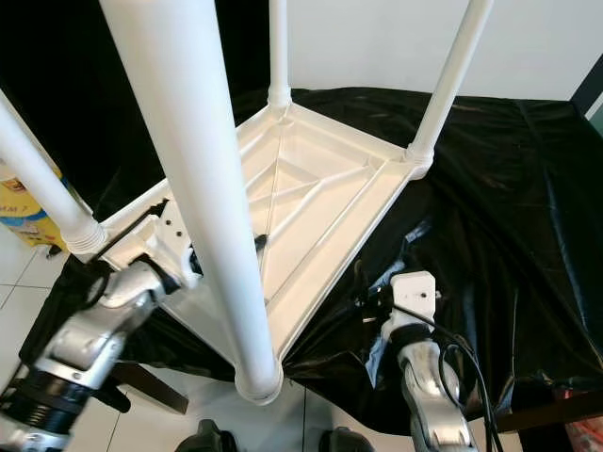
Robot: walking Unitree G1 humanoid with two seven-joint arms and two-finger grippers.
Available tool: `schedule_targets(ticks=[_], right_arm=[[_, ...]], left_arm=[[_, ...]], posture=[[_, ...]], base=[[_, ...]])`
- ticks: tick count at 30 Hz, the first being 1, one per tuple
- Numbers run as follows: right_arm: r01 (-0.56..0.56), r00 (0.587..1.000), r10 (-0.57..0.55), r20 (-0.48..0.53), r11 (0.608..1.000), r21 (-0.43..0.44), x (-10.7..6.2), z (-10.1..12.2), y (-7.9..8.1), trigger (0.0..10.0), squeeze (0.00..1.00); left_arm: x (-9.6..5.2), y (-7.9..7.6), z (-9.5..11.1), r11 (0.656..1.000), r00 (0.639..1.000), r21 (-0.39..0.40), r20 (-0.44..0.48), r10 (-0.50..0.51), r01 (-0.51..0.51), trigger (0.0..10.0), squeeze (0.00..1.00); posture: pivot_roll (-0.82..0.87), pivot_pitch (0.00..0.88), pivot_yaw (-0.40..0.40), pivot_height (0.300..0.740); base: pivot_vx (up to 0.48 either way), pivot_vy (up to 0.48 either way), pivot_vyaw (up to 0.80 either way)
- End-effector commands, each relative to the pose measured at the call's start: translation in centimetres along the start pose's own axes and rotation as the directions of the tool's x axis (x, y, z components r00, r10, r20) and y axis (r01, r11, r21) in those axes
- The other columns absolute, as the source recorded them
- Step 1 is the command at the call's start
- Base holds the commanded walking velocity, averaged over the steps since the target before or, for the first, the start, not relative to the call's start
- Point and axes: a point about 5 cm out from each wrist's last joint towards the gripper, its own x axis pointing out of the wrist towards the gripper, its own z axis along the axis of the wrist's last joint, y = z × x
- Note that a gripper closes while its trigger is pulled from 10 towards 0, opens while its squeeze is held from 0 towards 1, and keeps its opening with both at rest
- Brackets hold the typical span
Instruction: Building children table
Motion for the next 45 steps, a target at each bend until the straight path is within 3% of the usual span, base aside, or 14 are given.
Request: schedule_targets(ticks=[1, 5, 6, 11, 14, 16, 20, 21, 23, 24, 25, 33, 38, 45], right_arm=[[-0.027, 1.0, 0.027, -0.012, 1.0, 0.005, -0.2, 0.0, 0.1, 10.0, 0.0], [-0.042, 0.999, 0.042, -0.016, 0.999, 0.002, -0.4, 0.4, -0.4, 10.0, 0.0], [-0.046, 0.999, 0.046, -0.013, 0.999, 0.0, -0.2, 0.7, -0.5, 10.0, 0.0], [-0.048, 0.999, 0.048, -0.012, 0.999, -0.002, -0.1, 0.8, -0.5, 10.0, 0.0], [-0.059, 0.998, 0.059, -0.013, 0.998, 0.0, -0.1, 0.9, -0.3, 10.0, 0.0], [-0.061, 0.998, 0.061, -0.014, 0.998, 0.001, -0.1, 0.9, -0.3, 10.0, 0.0], [-0.06, 0.998, 0.06, -0.02, 0.998, 0.006, 0.2, 0.9, -0.2, 10.0, 0.0], [-0.06, 0.998, 0.06, -0.02, 0.998, 0.006, 0.2, 0.9, -0.2, 10.0, 0.0], [-0.064, 0.998, 0.064, -0.014, 0.998, 0.012, 0.6, 1.2, 0.1, 10.0, 0.0], [-0.064, 0.998, 0.064, -0.014, 0.998, 0.012, 0.6, 1.2, 0.1, 10.0, 0.0], [-0.066, 0.998, 0.066, -0.011, 0.998, 0.015, 0.8, 1.2, 0.2, 10.0, 0.0], [-0.049, 0.999, 0.049, -0.007, 0.999, 0.022, 1.0, 1.4, 0.3, 10.0, 0.0], [-0.041, 0.999, 0.042, -0.009, 0.999, 0.026, 1.0, 1.4, 0.4, 10.0, 0.0], [-0.024, 1.0, 0.025, -0.009, 0.999, 0.03, 0.0, 1.4, 0.2, 10.0, 0.0]], left_arm=[[0.0, -0.4, -0.2, 0.997, 0.997, 0.037, -0.023, -0.074, 0.075, 10.0, 0.0], [-1.2, 0.1, -1.1, 0.982, 0.982, 0.115, -0.131, -0.134, 0.149, 10.0, 0.0], [-1.9, 0.4, -1.9, 0.97, 0.969, 0.163, -0.198, -0.149, 0.182, 10.0, 0.0], [-2.3, 0.5, -2.4, 0.963, 0.959, 0.179, -0.234, -0.157, 0.202, 10.0, 0.0], [-2.8, 0.8, -3.5, 0.946, 0.931, 0.209, -0.322, -0.172, 0.247, 10.0, 0.0], [-2.8, 0.9, -3.7, 0.943, 0.926, 0.216, -0.337, -0.172, 0.254, 10.0, 0.0], [-1.5, 1.1, -4.8, 0.925, 0.912, 0.282, -0.387, -0.133, 0.254, 10.0, 0.0], [-1.5, 1.1, -4.8, 0.925, 0.912, 0.282, -0.387, -0.133, 0.254, 10.0, 0.0], [0.5, 1.2, -5.0, 0.925, 0.917, 0.308, -0.389, -0.093, 0.224, 10.0, 0.0], [0.5, 1.2, -5.0, 0.925, 0.917, 0.308, -0.389, -0.093, 0.224, 10.0, 0.0], [2.0, 1.4, -4.9, 0.927, 0.924, 0.319, -0.378, -0.068, 0.198, 10.0, 0.0], [5.3, 2.5, -3.9, 0.943, 0.951, 0.327, -0.305, 0.039, 0.066, 10.0, 0.0], [5.8, 2.9, -3.6, 0.951, 0.96, 0.307, -0.271, 0.067, 0.021, 10.0, 0.0], [4.4, 4.5, -2.8, 0.97, 0.982, 0.243, -0.182, 0.058, -0.012, 10.0, 0.0]], posture=[[-0.01, 0.106, -0.034, 0.74], [-0.01, 0.115, -0.033, 0.74], [-0.02, 0.115, -0.03, 0.74], [-0.02, 0.117, -0.029, 0.74], [-0.01, 0.118, -0.026, 0.74], [-0.01, 0.118, -0.026, 0.74], [-0.02, 0.116, -0.03, 0.74], [-0.02, 0.116, -0.03, 0.74], [-0.01, 0.114, -0.033, 0.74], [-0.01, 0.114, -0.033, 0.74], [-0.01, 0.114, -0.032, 0.74], [-0.03, 0.118, -0.011, 0.74], [-0.03, 0.119, -0.007, 0.74], [-0.03, 0.116, -0.004, 0.74]], base=[[0.0, 0.0, 0.0], [0.0, 0.0, 0.0], [0.0, 0.0, 0.0], [0.0, 0.0, 0.0], [0.0, 0.0, 0.0], [0.0, 0.0, 0.0], [0.0, 0.0, 0.0], [0.0, 0.0, 0.0], [0.0, 0.0, 0.0], [0.0, 0.0, 0.0], [0.0, 0.0, 0.0], [0.0, 0.0, 0.0], [0.0, 0.0, 0.0], [0.0, 0.0, 0.0]])
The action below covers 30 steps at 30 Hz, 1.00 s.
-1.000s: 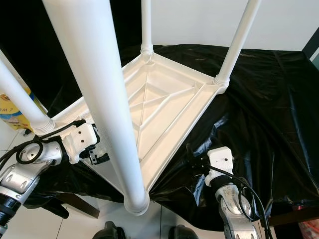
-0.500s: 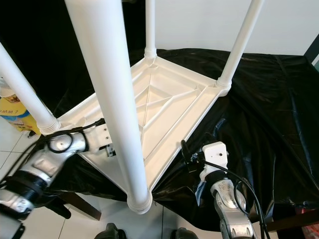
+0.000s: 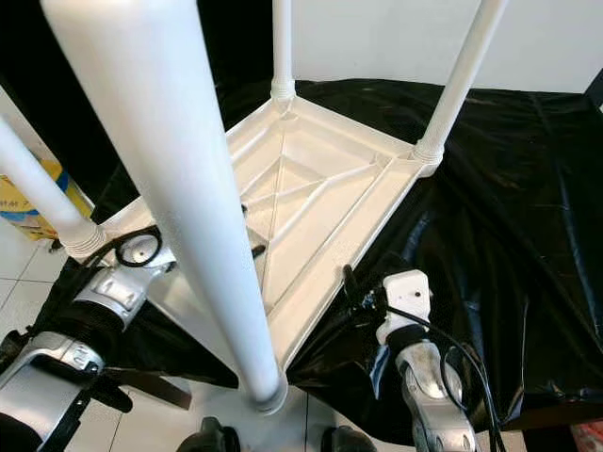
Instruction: Building children table
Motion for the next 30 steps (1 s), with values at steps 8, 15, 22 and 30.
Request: schedule_targets(ticks=[8, 15, 22, 30], right_arm=[[-0.126, 0.992, 0.125, 0.024, 0.992, 0.027, -2.5, 1.0, -0.3, 10.0, 0.0], [-0.198, 0.98, 0.199, -0.022, 0.98, 0.029, -3.7, 1.2, -0.5, 10.0, 0.0], [-0.27, 0.96, 0.272, -0.062, 0.962, 0.046, -4.3, 1.2, -0.9, 10.0, 0.0], [-0.294, 0.953, 0.294, -0.07, 0.956, 0.013, -3.7, 1.3, -1.7, 10.0, 0.0]], left_arm=[[-4.2, 1.0, -0.1, 0.994, 0.989, -0.068, 0.122, -0.082, 0.091, 10.0, 0.0], [-6.6, 0.1, -0.1, 0.977, 0.971, -0.021, 0.117, -0.209, 0.213, 10.0, 0.0], [-8.4, -1.1, -0.4, 0.941, 0.938, 0.002, 0.079, -0.336, 0.337, 10.0, 0.0], [-8.6, -2.6, -1.8, 0.895, 0.895, 0.029, -0.015, -0.445, 0.446, 10.0, 0.0]], posture=[[-0.02, 0.11, -0.007, 0.74], [-0.01, 0.109, -0.022, 0.74], [0.0, 0.116, -0.033, 0.74], [0.01, 0.131, -0.03, 0.74]], base=[[0.0, 0.0, 0.0], [0.0, 0.0, 0.0], [0.0, 0.0, 0.0], [0.0, 0.0, 0.0]])
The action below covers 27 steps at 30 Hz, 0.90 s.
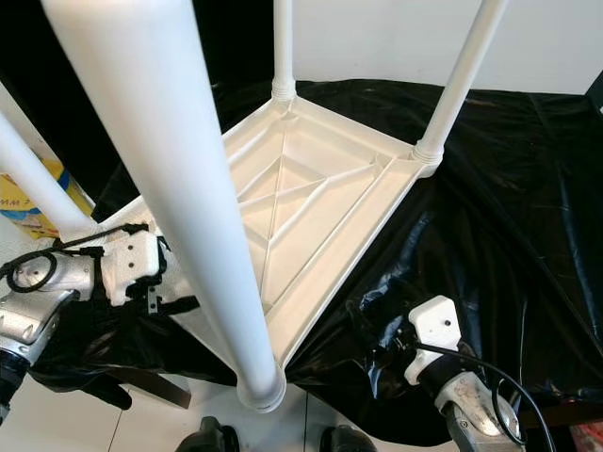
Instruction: Building children table
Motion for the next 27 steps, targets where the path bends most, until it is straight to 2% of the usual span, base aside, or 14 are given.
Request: schedule_targets(ticks=[1, 2, 4, 5, 6, 12, 14, 15, 16, 19, 22, 27], right_arm=[[0.017, 0.999, -0.017, -0.029, 1.0, -0.01, 0.0, -0.4, -0.9, 10.0, 0.0], [0.03, 0.999, -0.03, -0.023, 0.999, -0.02, 0.4, -0.2, -1.4, 10.0, 0.0], [0.038, 0.999, -0.039, -0.018, 0.999, -0.025, 0.7, -0.1, -1.7, 10.0, 0.0], [0.049, 0.999, -0.049, -0.008, 0.998, -0.026, 1.2, 0.1, -1.9, 10.0, 0.0], [0.049, 0.999, -0.049, -0.008, 0.998, -0.026, 1.2, 0.1, -1.9, 10.0, 0.0], [0.055, 0.998, -0.055, 0.005, 0.998, -0.006, 1.7, 0.2, -1.5, 10.0, 0.0], [0.063, 0.998, -0.064, 0.011, 0.998, 0.007, 1.9, 0.2, -1.3, 10.0, 0.0], [0.063, 0.998, -0.064, 0.011, 0.998, 0.007, 1.9, 0.2, -1.3, 10.0, 0.0], [0.08, 0.997, -0.08, 0.017, 0.997, 0.02, 2.2, 0.2, -1.3, 10.0, 0.0], [0.087, 0.996, -0.087, 0.019, 0.996, 0.022, 2.3, 0.1, -1.3, 10.0, 0.0], [0.106, 0.994, -0.107, 0.028, 0.994, 0.036, 2.8, 0.2, -1.5, 10.0, 0.0], [0.113, 0.993, -0.115, 0.034, 0.993, 0.04, 3.0, 0.3, -1.4, 10.0, 0.0]], left_arm=[[0.5, -0.4, -0.9, 0.999, 0.997, 0.016, -0.057, -0.049, 0.05, 10.0, 0.0], [1.3, -0.1, -1.6, 0.999, 0.994, 0.034, -0.109, -0.028, 0.032, 10.0, 0.0], [1.8, 0.1, -2.0, 0.999, 0.99, 0.051, -0.143, -0.013, 0.02, 10.0, 0.0], [2.7, 1.1, -2.5, 0.997, 0.977, 0.059, -0.205, 0.053, -0.041, 10.0, 0.0], [2.7, 1.1, -2.5, 0.997, 0.977, 0.059, -0.205, 0.053, -0.041, 10.0, 0.0], [4.3, 3.3, -2.3, 0.983, 0.96, 0.019, -0.215, 0.181, -0.181, 10.0, 0.0], [4.9, 4.6, -2.1, 0.961, 0.94, -0.011, -0.215, 0.266, -0.275, 10.0, 0.0], [4.9, 4.6, -2.1, 0.961, 0.94, -0.011, -0.215, 0.266, -0.275, 10.0, 0.0], [5.4, 5.8, -1.8, 0.93, 0.914, -0.04, -0.207, 0.35, -0.365, 10.0, 0.0], [5.6, 6.2, -1.7, 0.92, 0.905, -0.047, -0.205, 0.372, -0.389, 10.0, 0.0], [6.4, 7.6, -0.7, 0.866, 0.861, -0.079, -0.178, 0.476, -0.494, 10.0, 0.0], [7.1, 8.5, 0.2, 0.826, 0.831, -0.112, -0.146, 0.536, -0.552, 10.0, 0.0]], posture=[[0.01, 0.132, -0.026, 0.74], [0.0, 0.134, -0.026, 0.74], [0.0, 0.134, -0.026, 0.74], [0.0, 0.133, -0.025, 0.74], [0.0, 0.133, -0.025, 0.74], [-0.01, 0.133, -0.027, 0.74], [-0.01, 0.131, -0.028, 0.74], [-0.01, 0.131, -0.028, 0.74], [-0.02, 0.127, -0.03, 0.74], [-0.02, 0.127, -0.03, 0.74], [-0.02, 0.122, -0.032, 0.74], [-0.01, 0.115, -0.039, 0.74]], base=[[0.0, 0.0, 0.0], [0.0, 0.0, 0.0], [0.0, 0.0, 0.0], [0.0, 0.0, 0.0], [0.0, 0.0, 0.0], [0.0, 0.0, 0.0], [0.0, 0.0, 0.0], [0.0, 0.0, 0.0], [0.0, 0.0, 0.0], [0.0, 0.0, 0.0], [0.0, 0.0, 0.0], [0.0, 0.0, 0.0]])
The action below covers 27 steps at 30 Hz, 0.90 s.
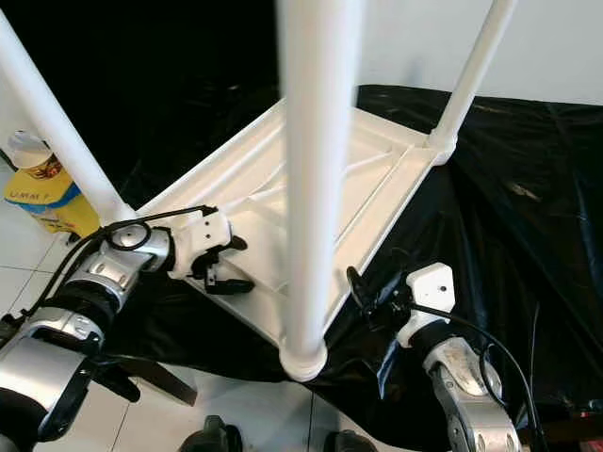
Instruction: Building children table
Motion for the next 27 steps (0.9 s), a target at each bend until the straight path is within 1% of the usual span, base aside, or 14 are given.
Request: schedule_targets(ticks=[1, 6, 11, 14, 16, 17, 18, 19, 21, 22, 23, 24, 26, 27], right_arm=[[0.012, 1.0, -0.012, -0.026, 1.0, 0.011, 0.0, -0.5, 0.0, 10.0, 0.0], [0.051, 0.999, -0.051, -0.02, 0.999, 0.013, 0.3, -0.6, -0.2, 10.0, 0.0], [0.092, 0.996, -0.092, -0.005, 0.996, 0.013, 0.9, -0.7, -0.2, 10.0, 0.0], [0.096, 0.995, -0.096, -0.001, 0.995, 0.015, 1.1, -0.7, 0.0, 10.0, 0.0], [0.095, 0.995, -0.095, 0.0, 0.995, 0.014, 1.1, -0.7, 0.1, 10.0, 0.0], [0.095, 0.995, -0.095, 0.0, 0.995, 0.014, 1.1, -0.7, 0.1, 10.0, 0.0], [0.094, 0.996, -0.094, -0.001, 0.995, 0.013, 1.0, -0.7, 0.1, 10.0, 0.0], [0.094, 0.996, -0.094, -0.001, 0.995, 0.013, 1.0, -0.7, 0.1, 10.0, 0.0], [0.09, 0.996, -0.09, -0.005, 0.996, 0.011, 0.8, -0.8, 0.1, 10.0, 0.0], [0.09, 0.996, -0.09, -0.005, 0.996, 0.011, 0.8, -0.8, 0.1, 10.0, 0.0], [0.089, 0.996, -0.089, -0.008, 0.996, 0.009, 0.8, -0.9, 0.1, 10.0, 0.0], [0.089, 0.996, -0.089, -0.008, 0.996, 0.009, 0.8, -0.9, 0.1, 10.0, 0.0], [0.088, 0.996, -0.088, -0.01, 0.996, 0.004, 0.8, -1.0, 0.0, 10.0, 0.0], [0.088, 0.996, -0.088, -0.01, 0.996, 0.004, 0.8, -1.0, 0.0, 10.0, 0.0]], left_arm=[[-0.8, 3.7, 1.3, 0.792, 0.791, -0.055, 0.045, 0.61, -0.608, 10.0, 0.0], [-0.3, 4.1, 2.1, 0.766, 0.763, -0.064, 0.067, 0.643, -0.64, 10.0, 0.0], [0.8, 4.2, 2.9, 0.721, 0.717, -0.131, 0.086, 0.692, -0.68, 10.0, 0.0], [1.0, 4.1, 3.1, 0.728, 0.722, -0.125, 0.098, 0.685, -0.674, 10.0, 0.0], [0.7, 4.1, 3.2, 0.76, 0.751, -0.106, 0.119, 0.65, -0.641, 10.0, 0.0], [0.7, 4.1, 3.2, 0.76, 0.751, -0.106, 0.119, 0.65, -0.641, 10.0, 0.0], [0.3, 4.0, 3.0, 0.791, 0.781, -0.084, 0.126, 0.612, -0.606, 10.0, 0.0], [0.3, 4.0, 3.0, 0.791, 0.781, -0.084, 0.126, 0.612, -0.606, 10.0, 0.0], [-0.9, 3.9, 2.4, 0.847, 0.837, -0.038, 0.131, 0.531, -0.531, 10.0, 0.0], [-0.9, 3.9, 2.4, 0.847, 0.837, -0.038, 0.131, 0.531, -0.531, 10.0, 0.0], [-1.4, 3.8, 2.2, 0.871, 0.865, -0.002, 0.121, 0.488, -0.491, 10.0, 0.0], [-1.4, 3.8, 2.2, 0.871, 0.865, -0.002, 0.121, 0.488, -0.491, 10.0, 0.0], [-1.8, 3.3, 1.6, 0.913, 0.916, 0.082, 0.085, 0.393, -0.4, 10.0, 0.0], [-1.8, 3.3, 1.6, 0.913, 0.916, 0.082, 0.085, 0.393, -0.4, 10.0, 0.0]], posture=[[-0.01, 0.113, -0.04, 0.74], [0.0, 0.11, -0.038, 0.74], [0.0, 0.099, -0.04, 0.74], [0.01, 0.098, -0.039, 0.74], [0.01, 0.097, -0.038, 0.74], [0.01, 0.097, -0.038, 0.74], [0.01, 0.096, -0.039, 0.74], [0.01, 0.096, -0.039, 0.74], [0.01, 0.094, -0.04, 0.74], [0.01, 0.094, -0.04, 0.74], [0.01, 0.093, -0.04, 0.74], [0.01, 0.093, -0.04, 0.74], [0.01, 0.091, -0.039, 0.74], [0.01, 0.091, -0.039, 0.74]], base=[[0.0, 0.0, 0.0], [0.0, 0.0, 0.0], [0.0, 0.0, 0.0], [0.0, 0.0, 0.0], [0.0, 0.0, 0.0], [0.0, 0.0, 0.0], [0.0, 0.0, 0.0], [0.0, 0.0, 0.0], [0.0, 0.0, 0.0], [0.0, 0.0, 0.0], [0.0, 0.0, 0.0], [0.0, 0.0, 0.0], [0.0, 0.0, 0.0], [0.0, 0.0, 0.0]])
